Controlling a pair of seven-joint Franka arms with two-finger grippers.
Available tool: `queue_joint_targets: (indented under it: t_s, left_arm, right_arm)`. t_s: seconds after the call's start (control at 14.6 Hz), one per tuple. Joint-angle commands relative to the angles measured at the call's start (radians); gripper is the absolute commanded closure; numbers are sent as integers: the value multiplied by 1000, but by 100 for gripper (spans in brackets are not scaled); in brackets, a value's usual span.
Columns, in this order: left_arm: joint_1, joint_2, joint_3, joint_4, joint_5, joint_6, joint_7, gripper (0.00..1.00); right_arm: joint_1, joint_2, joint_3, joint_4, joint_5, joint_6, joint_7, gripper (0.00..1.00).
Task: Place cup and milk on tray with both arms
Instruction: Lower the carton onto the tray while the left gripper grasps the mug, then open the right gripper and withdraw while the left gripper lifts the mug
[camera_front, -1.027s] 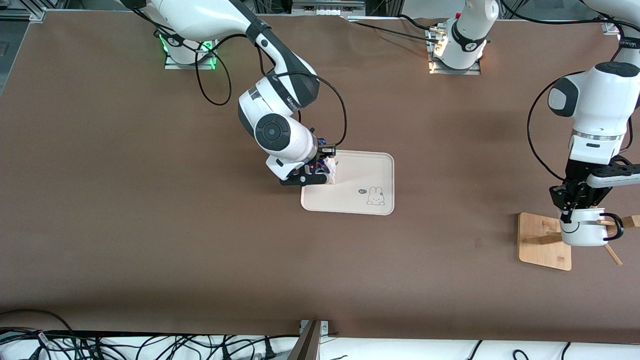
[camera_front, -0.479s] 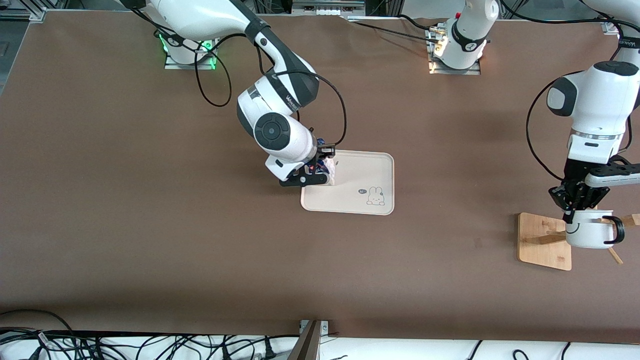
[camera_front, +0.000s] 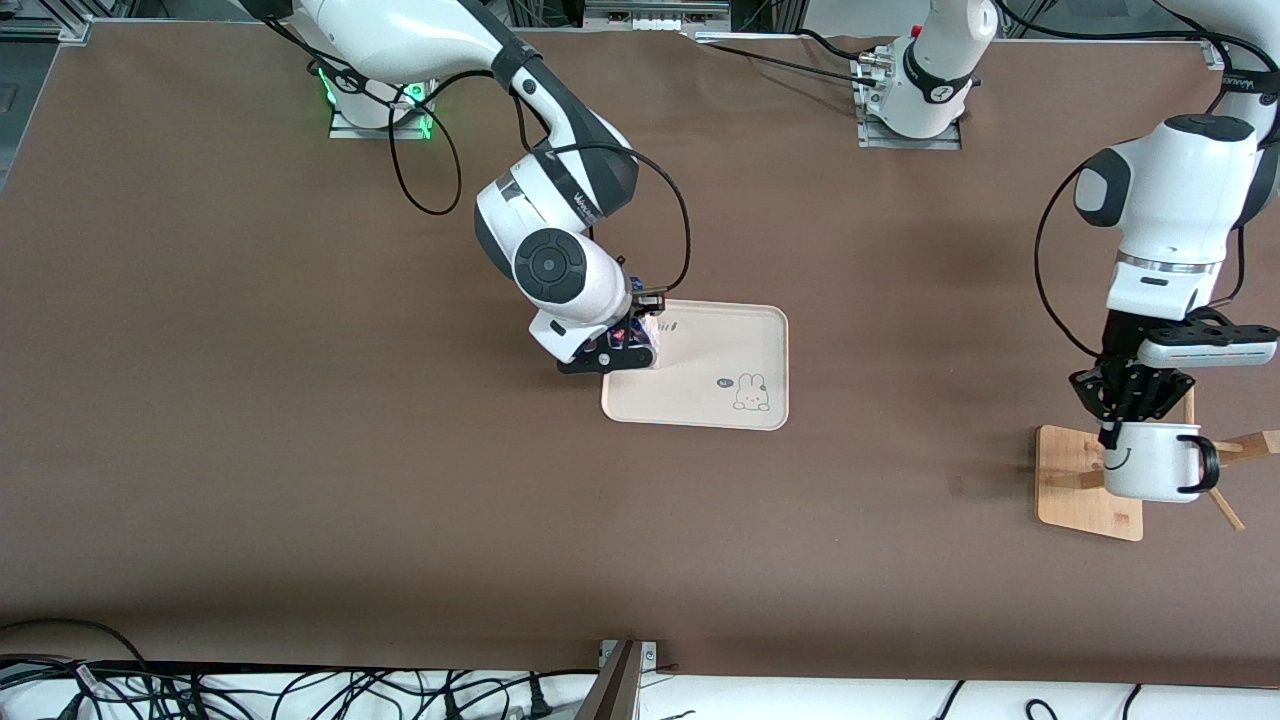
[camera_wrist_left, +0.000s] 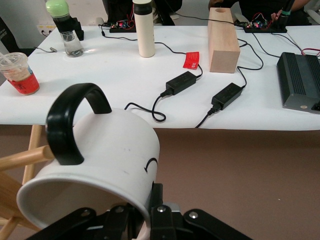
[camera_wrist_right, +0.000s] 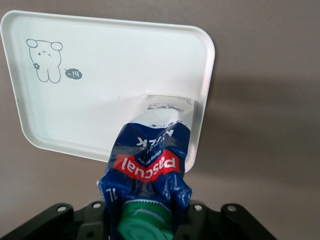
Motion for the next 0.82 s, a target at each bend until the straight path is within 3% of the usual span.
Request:
queue_joint_targets:
  t_s: [0.0, 0.21, 0.41, 0.62, 0.75]
  left_arm:
    - [-36, -23, -7, -3, 14, -11, -15, 100]
    - [-70, -34, -35, -3, 14, -35, -18, 100]
    - [-112, -57, -50, 4, 11, -179, -85, 100]
    - [-136, -60, -88, 62, 13, -393, -98, 100]
    - [-138, -50, -131, 152, 13, -609, -98, 100]
  right_arm:
    - [-1, 22, 3, 35, -16, -11, -5, 0]
    - [3, 16, 3, 38, -16, -8, 4, 0]
    - [5, 2, 0, 44, -14, -9, 2, 0]
    - [6, -4, 0, 82, -14, -23, -1, 0]
    - [10, -50, 2, 82, -14, -43, -4, 0]
